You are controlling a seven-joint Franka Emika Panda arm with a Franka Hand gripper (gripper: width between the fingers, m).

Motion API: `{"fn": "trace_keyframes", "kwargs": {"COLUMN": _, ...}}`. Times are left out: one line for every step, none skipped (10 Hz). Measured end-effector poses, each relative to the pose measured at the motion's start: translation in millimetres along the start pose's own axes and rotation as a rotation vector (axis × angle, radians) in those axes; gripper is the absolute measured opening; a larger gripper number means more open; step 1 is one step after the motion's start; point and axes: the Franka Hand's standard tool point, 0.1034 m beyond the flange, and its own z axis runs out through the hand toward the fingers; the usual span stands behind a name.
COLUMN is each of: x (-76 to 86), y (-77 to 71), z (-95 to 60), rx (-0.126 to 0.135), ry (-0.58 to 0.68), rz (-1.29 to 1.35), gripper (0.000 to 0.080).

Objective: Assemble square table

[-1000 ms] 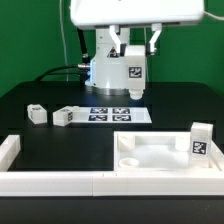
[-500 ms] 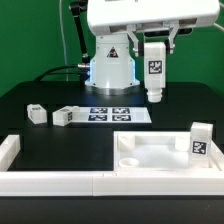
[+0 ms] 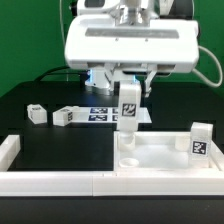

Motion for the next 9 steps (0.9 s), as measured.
{"fn": "trace_keyframes", "kwargs": {"x": -5.8, "y": -3.5, "z": 4.8, "rx": 0.004, "ry": -0.010, "rz": -0.002, "gripper": 0.0290}}
{"fn": "trace_keyframes", "kwargs": {"x": -13.1, "y": -3.6, "z": 9.8, "rx": 0.002, "ry": -0.021, "rz": -0.013, "gripper": 0.0290}}
{"fn": "trace_keyframes", "kwargs": {"x": -19.4, "y": -3.1, "z": 13.5, "rx": 0.000, "ry": -0.032, "rz": -0.020, "gripper": 0.0290}}
{"fn": "trace_keyframes", "kwargs": {"x": -25.5, "y": -4.4, "z": 16.4, "rx": -0.001, "ry": -0.043, "rz": -0.019, "gripper": 0.0290}}
{"fn": "trace_keyframes", "kwargs": {"x": -31.6, "y": -6.7, "z": 19.3, "rx": 0.000, "ry": -0.053, "rz": -0.025, "gripper": 0.0290}}
{"fn": "trace_keyframes", "kwargs": {"x": -32.8, "y": -6.7, "z": 20.0, "rx": 0.000, "ry": -0.054, "rz": -0.033, "gripper": 0.0290}}
{"fn": "trace_keyframes", "kwargs": {"x": -32.7, "y": -7.5, "z": 20.3, "rx": -0.002, "ry": -0.049, "rz": -0.027, "gripper": 0.0290}}
{"fn": "trace_keyframes", "kwargs": {"x": -32.5, "y": -8.8, "z": 20.6, "rx": -0.001, "ry": -0.048, "rz": -0.030, "gripper": 0.0290}}
{"fn": "trace_keyframes", "kwargs": {"x": -32.2, "y": -8.7, "z": 21.2, "rx": -0.002, "ry": -0.048, "rz": -0.030, "gripper": 0.0290}}
